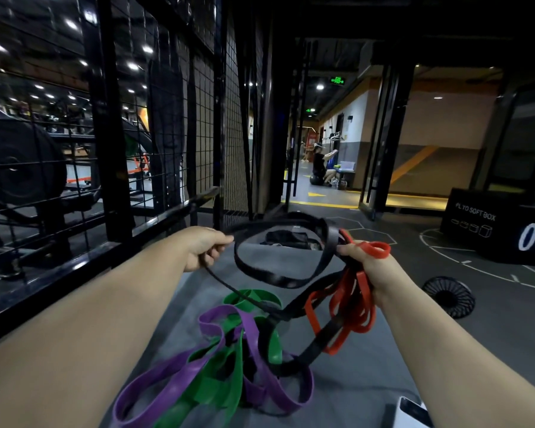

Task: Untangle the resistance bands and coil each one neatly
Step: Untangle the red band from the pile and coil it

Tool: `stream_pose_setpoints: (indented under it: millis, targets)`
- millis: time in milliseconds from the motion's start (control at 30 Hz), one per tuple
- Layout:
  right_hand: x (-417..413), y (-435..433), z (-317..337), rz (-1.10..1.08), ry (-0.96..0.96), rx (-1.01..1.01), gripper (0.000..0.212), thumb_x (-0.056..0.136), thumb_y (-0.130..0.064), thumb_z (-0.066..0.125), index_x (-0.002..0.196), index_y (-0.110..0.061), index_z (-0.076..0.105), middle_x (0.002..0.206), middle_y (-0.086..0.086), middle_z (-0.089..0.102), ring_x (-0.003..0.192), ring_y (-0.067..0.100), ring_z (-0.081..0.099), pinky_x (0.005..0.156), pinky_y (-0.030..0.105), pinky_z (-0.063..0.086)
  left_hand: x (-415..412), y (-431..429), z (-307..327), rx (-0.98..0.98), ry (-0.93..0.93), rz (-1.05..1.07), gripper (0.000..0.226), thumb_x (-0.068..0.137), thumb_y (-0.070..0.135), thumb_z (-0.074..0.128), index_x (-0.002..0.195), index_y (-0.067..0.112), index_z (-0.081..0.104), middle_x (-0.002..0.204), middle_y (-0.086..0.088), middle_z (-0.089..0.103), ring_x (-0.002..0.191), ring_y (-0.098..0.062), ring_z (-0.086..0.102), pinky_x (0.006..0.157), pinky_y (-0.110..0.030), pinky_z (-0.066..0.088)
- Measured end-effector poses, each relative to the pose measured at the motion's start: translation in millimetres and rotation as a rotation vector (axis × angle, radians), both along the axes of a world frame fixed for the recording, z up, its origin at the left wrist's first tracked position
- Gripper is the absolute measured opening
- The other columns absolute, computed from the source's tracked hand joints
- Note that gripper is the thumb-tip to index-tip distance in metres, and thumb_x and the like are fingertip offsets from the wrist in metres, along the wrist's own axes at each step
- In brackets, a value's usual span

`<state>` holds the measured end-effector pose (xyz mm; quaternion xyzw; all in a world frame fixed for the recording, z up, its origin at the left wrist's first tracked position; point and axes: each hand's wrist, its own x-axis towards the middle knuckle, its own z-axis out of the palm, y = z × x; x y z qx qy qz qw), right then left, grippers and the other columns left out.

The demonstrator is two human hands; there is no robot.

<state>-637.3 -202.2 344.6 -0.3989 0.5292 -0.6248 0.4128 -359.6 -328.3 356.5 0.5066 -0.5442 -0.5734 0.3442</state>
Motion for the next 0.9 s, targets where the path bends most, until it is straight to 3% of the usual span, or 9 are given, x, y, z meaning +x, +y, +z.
stream_pose_setpoints:
  millis: [100, 233, 400, 500, 567, 633, 767, 833, 900]
  targets:
    - [1, -4, -3, -0.078, -0.024, 0.029, 0.020, 0.080, -0.011, 0.074, 0.098, -0.004, 0.066, 0.077, 0.017, 0.073, 0.066, 0.034, 0.071, 0.055, 0.041, 0.058, 0, -6, -3, -0.054, -0.072, 0.093, 0.015, 0.095, 0.014, 0.057, 0.083, 0.010, 0.050, 0.066, -0.001, 0.041, 0.052, -0.008, 0.035, 0.030, -0.013, 0.027]
    - [7, -11, -10, -0.145, 0.027, 0.067, 0.040, 0.063, -0.021, 0.088, 0.095, -0.007, 0.068, 0.088, 0.019, 0.073, 0.082, 0.040, 0.070, 0.078, 0.057, 0.057, -10, 7, 0, -0.018, -0.078, -0.013, 0.016, 0.095, 0.014, 0.056, 0.081, 0.013, 0.050, 0.061, -0.001, 0.045, 0.049, -0.009, 0.041, 0.034, -0.015, 0.034]
    - [13, -14, -16, -0.093, 0.044, 0.080, 0.048, 0.062, -0.039, 0.088, 0.093, -0.007, 0.070, 0.088, 0.016, 0.075, 0.084, 0.037, 0.072, 0.080, 0.055, 0.057, -31, 28, 10, 0.006, 0.039, -0.175, 0.017, 0.097, 0.020, 0.053, 0.081, 0.014, 0.053, 0.058, 0.002, 0.057, 0.044, -0.008, 0.047, 0.040, -0.018, 0.041]
    - [16, -12, -13, -0.047, 0.022, 0.072, 0.046, 0.062, -0.027, 0.086, 0.093, 0.001, 0.068, 0.088, 0.020, 0.073, 0.082, 0.039, 0.070, 0.082, 0.061, 0.055, -40, 30, 15, -0.123, 0.074, -0.161, 0.005, 0.098, 0.024, 0.052, 0.098, 0.019, 0.052, 0.068, 0.002, 0.059, 0.042, -0.005, 0.041, 0.037, -0.016, 0.033]
    - [10, -16, -13, -0.108, 0.074, 0.042, 0.053, 0.051, -0.026, 0.084, 0.095, 0.001, 0.070, 0.085, 0.018, 0.072, 0.076, 0.036, 0.068, 0.083, 0.059, 0.055, -40, 26, 16, -0.173, 0.121, -0.105, 0.019, 0.099, 0.027, 0.050, 0.118, 0.022, 0.049, 0.071, 0.002, 0.056, 0.041, -0.004, 0.036, 0.035, -0.014, 0.026]
    - [6, -17, -13, -0.140, 0.109, 0.021, 0.043, 0.054, -0.021, 0.081, 0.093, -0.004, 0.072, 0.080, 0.014, 0.071, 0.072, 0.031, 0.066, 0.079, 0.052, 0.056, -36, 23, 16, -0.197, 0.159, -0.044, 0.023, 0.101, 0.028, 0.047, 0.122, 0.020, 0.049, 0.070, 0.002, 0.052, 0.041, -0.004, 0.033, 0.035, -0.014, 0.022]
    - [6, -13, -8, -0.119, 0.109, 0.040, 0.021, 0.067, -0.017, 0.074, 0.086, -0.009, 0.074, 0.081, 0.016, 0.072, 0.072, 0.032, 0.068, 0.079, 0.054, 0.057, -23, 18, 18, -0.231, 0.187, 0.060, 0.019, 0.102, 0.032, 0.042, 0.107, 0.018, 0.054, 0.067, 0.002, 0.047, 0.041, -0.004, 0.030, 0.034, -0.014, 0.020]
    - [6, -12, -7, -0.118, 0.089, 0.004, 0.005, 0.077, -0.012, 0.070, 0.080, -0.011, 0.073, 0.079, 0.016, 0.070, 0.072, 0.032, 0.066, 0.079, 0.053, 0.057, -16, 16, 17, -0.251, 0.112, 0.083, 0.021, 0.101, 0.034, 0.043, 0.101, 0.017, 0.056, 0.068, 0.002, 0.045, 0.043, -0.005, 0.029, 0.035, -0.015, 0.020]
    - [7, -13, -6, -0.115, -0.014, -0.053, 0.009, 0.084, -0.007, 0.065, 0.077, -0.010, 0.068, 0.074, 0.014, 0.066, 0.066, 0.028, 0.064, 0.069, 0.041, 0.059, -10, 14, 15, -0.278, -0.031, 0.072, 0.025, 0.100, 0.038, 0.044, 0.095, 0.016, 0.056, 0.068, 0.002, 0.043, 0.048, -0.007, 0.029, 0.039, -0.018, 0.022]
